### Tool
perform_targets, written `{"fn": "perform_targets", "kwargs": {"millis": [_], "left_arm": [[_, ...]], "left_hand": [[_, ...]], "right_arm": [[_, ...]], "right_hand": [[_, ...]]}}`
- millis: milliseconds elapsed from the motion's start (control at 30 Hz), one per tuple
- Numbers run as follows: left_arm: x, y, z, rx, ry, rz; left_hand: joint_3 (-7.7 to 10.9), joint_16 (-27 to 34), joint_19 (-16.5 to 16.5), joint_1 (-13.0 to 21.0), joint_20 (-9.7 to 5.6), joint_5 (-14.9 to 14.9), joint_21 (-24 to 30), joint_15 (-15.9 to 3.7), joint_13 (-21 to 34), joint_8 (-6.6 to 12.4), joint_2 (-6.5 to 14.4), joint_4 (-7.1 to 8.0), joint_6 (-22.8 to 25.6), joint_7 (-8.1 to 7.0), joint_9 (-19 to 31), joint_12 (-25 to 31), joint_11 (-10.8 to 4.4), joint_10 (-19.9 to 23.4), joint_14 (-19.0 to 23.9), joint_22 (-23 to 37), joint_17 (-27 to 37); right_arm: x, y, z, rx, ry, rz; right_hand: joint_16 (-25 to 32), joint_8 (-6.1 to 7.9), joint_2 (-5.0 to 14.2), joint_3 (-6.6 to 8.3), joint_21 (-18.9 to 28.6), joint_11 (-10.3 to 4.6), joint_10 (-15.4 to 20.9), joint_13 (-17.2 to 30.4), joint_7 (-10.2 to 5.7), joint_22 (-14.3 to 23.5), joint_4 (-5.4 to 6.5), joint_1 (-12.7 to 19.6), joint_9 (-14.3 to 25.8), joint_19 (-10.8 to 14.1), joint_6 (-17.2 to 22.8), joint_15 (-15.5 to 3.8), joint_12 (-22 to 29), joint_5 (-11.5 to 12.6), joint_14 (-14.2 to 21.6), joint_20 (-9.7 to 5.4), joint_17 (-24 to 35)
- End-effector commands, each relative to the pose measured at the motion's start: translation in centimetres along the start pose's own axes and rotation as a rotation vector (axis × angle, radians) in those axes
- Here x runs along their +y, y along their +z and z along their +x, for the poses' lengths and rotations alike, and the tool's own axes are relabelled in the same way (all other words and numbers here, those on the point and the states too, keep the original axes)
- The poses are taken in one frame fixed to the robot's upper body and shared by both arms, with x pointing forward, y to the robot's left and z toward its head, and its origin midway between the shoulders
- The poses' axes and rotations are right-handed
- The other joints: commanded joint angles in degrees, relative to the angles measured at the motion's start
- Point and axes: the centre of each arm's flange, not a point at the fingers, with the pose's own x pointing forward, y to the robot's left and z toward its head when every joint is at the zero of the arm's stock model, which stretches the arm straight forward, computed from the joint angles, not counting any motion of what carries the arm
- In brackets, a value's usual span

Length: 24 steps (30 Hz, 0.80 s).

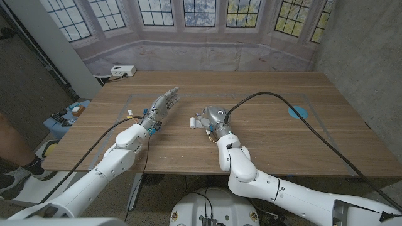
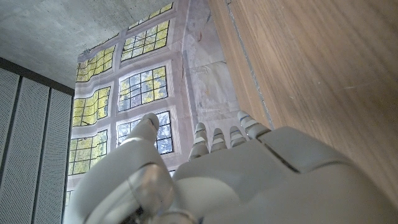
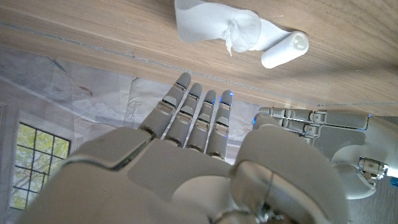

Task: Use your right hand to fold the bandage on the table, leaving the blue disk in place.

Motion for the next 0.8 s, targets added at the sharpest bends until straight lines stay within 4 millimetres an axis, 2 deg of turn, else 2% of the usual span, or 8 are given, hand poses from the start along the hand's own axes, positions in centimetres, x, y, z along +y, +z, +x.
{"fn": "perform_targets", "kwargs": {"millis": [33,800], "left_arm": [[-0.2,0.3,-0.4,-0.006,0.011,0.010],[-0.7,0.9,0.4,-0.010,0.030,0.024]], "left_hand": [[0.24,-0.1,0.0,0.2,0.02,0.3,-0.1,0.07,0.2,0.02,0.3,0.05,0.1,0.13,0.2,-0.1,-0.45,-0.1,-0.2,0.1,0.1],[0.30,-0.1,0.0,0.2,0.00,0.3,-0.1,0.04,0.2,-0.01,0.4,0.01,0.0,0.04,0.2,-0.1,-0.47,-0.1,-0.2,0.1,0.1]], "right_arm": [[-1.5,-1.1,0.6,0.017,0.004,0.132],[-4.7,-4.5,3.1,-0.029,0.028,0.317]], "right_hand": [[0.3,0.28,-0.08,0.60,0.6,-0.03,0.4,0.1,0.25,0.1,-0.03,-0.3,0.0,0.3,0.5,-1.89,0.3,0.0,0.4,-0.28,0.0],[0.0,-0.07,-0.12,1.06,0.4,0.02,-0.4,0.1,0.20,0.0,-0.38,-0.6,0.0,-0.4,-0.2,-2.53,-0.1,0.0,-0.6,-0.84,0.0]]}}
